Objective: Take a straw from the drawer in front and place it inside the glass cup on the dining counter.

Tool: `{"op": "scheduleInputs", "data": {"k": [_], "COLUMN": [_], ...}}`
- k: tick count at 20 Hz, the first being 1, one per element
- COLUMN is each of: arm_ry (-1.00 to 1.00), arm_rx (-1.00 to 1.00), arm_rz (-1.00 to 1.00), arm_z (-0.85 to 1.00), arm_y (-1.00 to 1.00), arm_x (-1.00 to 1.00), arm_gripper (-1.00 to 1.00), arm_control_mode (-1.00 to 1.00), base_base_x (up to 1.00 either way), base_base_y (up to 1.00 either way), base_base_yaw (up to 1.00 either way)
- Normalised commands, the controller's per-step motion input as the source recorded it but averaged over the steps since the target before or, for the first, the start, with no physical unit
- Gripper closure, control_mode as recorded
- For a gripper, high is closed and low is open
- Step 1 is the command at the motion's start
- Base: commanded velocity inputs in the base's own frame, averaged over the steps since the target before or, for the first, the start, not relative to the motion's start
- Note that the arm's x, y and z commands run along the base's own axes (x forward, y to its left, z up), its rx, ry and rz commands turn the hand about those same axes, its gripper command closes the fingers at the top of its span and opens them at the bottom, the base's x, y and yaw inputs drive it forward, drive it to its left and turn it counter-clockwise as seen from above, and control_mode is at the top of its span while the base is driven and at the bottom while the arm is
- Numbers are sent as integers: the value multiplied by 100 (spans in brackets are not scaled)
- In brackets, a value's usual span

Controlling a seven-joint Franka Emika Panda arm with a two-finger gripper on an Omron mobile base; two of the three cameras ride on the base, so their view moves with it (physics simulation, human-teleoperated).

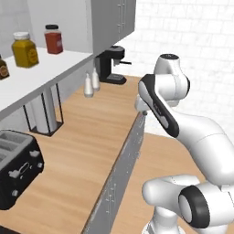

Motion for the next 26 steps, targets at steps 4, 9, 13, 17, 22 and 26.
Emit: {"op": "scheduleInputs", "data": {"k": [4,9,13,17,22,26], "arm_ry": [0,0,1,0,0,0], "arm_rx": [0,13,35,42,41,37], "arm_rz": [0,-18,-14,-7,-1,0], "arm_z": [0,0,0,-13,-53,-81], "arm_y": [0,-2,-68,-86,-51,-19], "arm_x": [0,-12,0,0,9,42], "arm_gripper": [-100,-100,-100,-100,-100,-100], "arm_control_mode": [100,-100,-100,-100,-100,-100], "base_base_x": [-7,-3,0,0,0,0], "base_base_y": [67,10,0,0,0,0], "base_base_yaw": [-37,-6,0,0,0,0]}}
